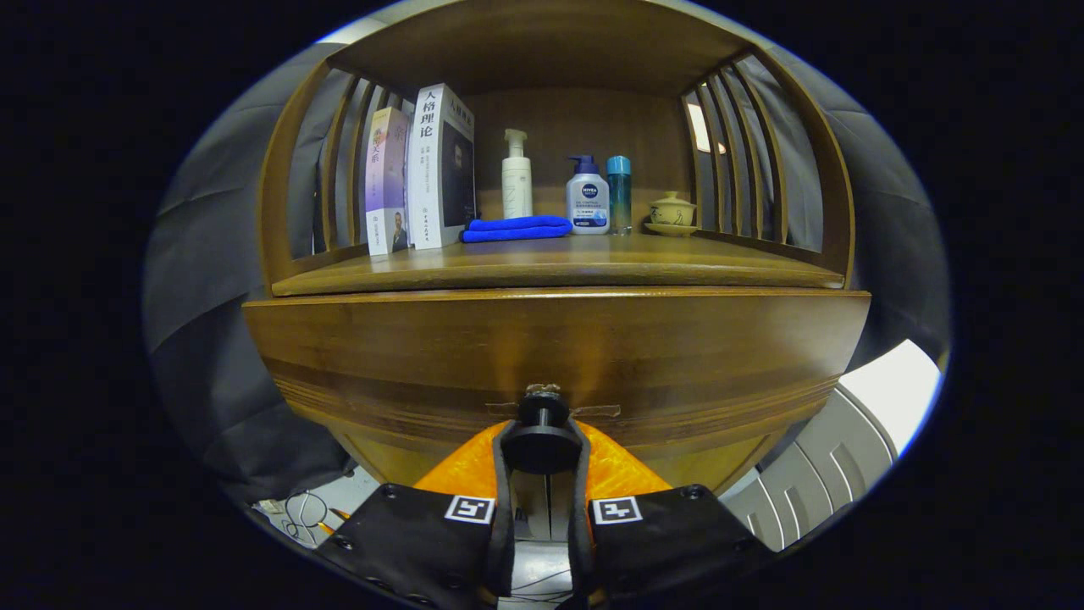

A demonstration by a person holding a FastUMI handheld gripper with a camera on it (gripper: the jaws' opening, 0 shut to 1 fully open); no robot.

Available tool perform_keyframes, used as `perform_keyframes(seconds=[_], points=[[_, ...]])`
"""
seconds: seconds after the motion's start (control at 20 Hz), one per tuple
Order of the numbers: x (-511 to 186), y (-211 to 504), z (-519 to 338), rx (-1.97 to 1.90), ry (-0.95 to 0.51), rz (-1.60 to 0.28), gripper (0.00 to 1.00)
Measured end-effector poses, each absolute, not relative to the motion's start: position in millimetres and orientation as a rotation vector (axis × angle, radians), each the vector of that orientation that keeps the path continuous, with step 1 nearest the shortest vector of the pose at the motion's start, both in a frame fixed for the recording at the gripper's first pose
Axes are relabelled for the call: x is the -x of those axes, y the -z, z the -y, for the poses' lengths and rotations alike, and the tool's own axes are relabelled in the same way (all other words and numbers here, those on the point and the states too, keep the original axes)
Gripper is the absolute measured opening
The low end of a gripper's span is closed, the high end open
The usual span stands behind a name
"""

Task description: Pull open the drawer, take out the items inside it, and place them on the countertop above the cabinet.

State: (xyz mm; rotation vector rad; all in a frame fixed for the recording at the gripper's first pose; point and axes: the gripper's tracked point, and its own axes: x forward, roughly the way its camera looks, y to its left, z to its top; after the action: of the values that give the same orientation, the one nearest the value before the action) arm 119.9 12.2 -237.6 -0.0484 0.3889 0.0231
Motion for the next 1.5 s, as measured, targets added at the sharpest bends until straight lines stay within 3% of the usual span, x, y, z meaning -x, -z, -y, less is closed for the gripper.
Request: perform_keyframes(seconds=[1.5], points=[[11,242,-8,0.121,-0.12,-0.362,0.28]])
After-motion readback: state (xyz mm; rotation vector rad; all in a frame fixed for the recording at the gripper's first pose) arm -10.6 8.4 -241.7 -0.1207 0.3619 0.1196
